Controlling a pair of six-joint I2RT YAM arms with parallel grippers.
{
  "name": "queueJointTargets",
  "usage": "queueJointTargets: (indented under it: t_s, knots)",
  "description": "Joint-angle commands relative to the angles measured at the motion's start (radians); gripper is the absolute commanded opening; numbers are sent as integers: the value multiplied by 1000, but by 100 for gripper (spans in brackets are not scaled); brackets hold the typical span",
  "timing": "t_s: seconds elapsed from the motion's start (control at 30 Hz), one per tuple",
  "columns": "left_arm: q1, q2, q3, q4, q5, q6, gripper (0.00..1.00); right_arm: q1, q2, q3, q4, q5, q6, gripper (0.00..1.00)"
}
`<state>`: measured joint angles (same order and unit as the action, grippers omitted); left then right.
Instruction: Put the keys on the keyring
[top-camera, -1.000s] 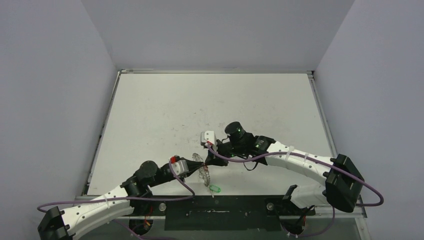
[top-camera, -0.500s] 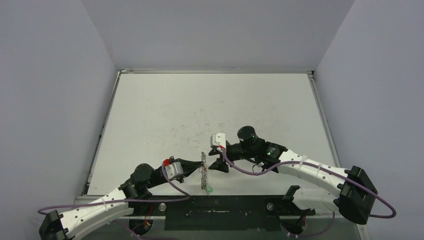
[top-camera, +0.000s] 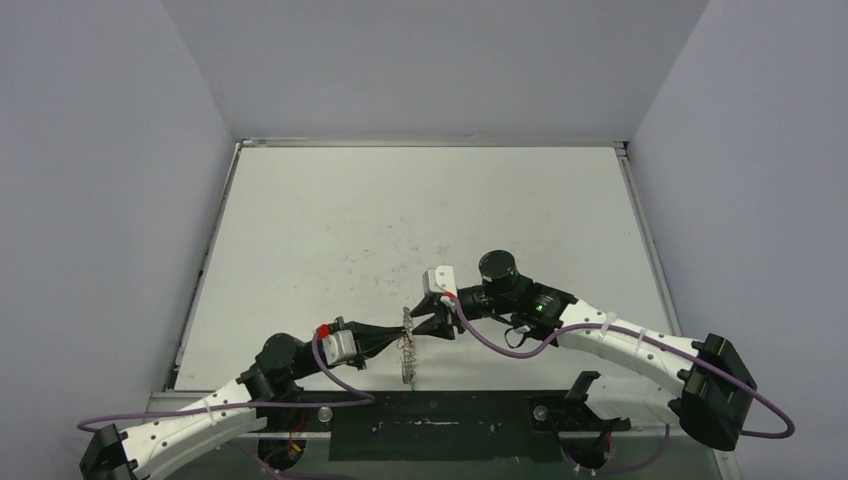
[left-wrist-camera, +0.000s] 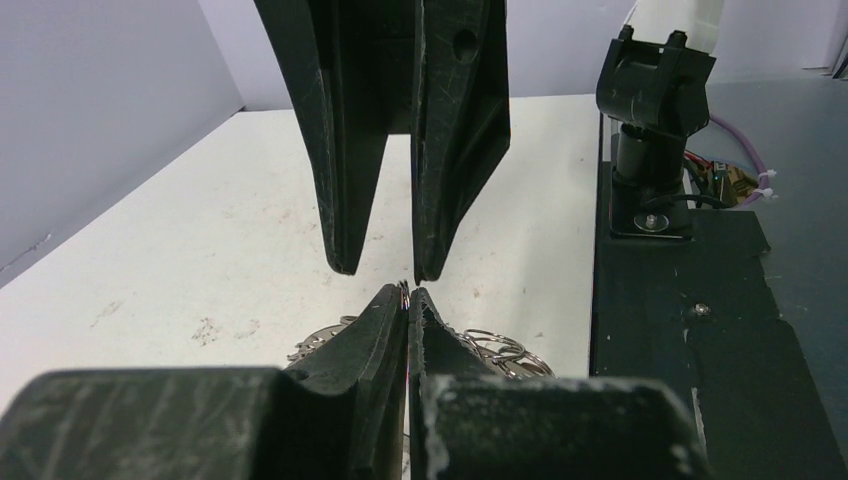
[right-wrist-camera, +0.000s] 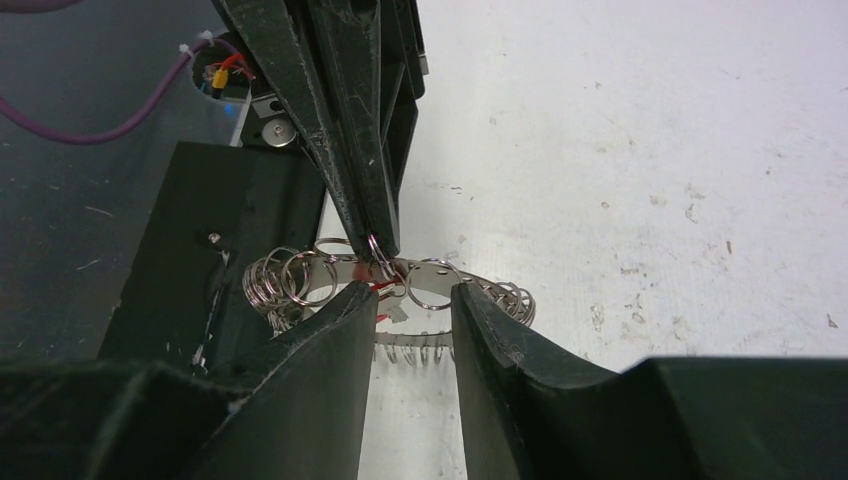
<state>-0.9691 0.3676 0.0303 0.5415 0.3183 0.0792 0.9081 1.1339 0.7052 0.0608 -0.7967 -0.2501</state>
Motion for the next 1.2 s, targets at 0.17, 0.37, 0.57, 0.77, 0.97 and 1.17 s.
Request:
queueJointTargets:
  t_s: [0.17, 0.37, 0.57, 0.77, 0.97, 1.17]
  knots:
    - [-3, -8, 8, 121, 11, -24, 0, 4, 41, 24, 94, -99, -4, 33]
    - [-3, 0, 10, 125, 14, -26, 0, 11, 59, 35, 106, -101, 4, 31]
    - [-3, 7, 11, 128, 16, -29, 0, 23, 64, 40, 123, -96, 16, 29]
    - [-3, 9, 11, 128, 18, -31, 0, 28, 52, 39, 129, -93, 22, 19]
    - [-2, 8, 10, 133, 14, -33, 0, 29, 40, 37, 95, -82, 5, 0]
    - [-2, -14, 2, 123, -17, -40, 5, 25, 15, 59, 0, -29, -6, 0]
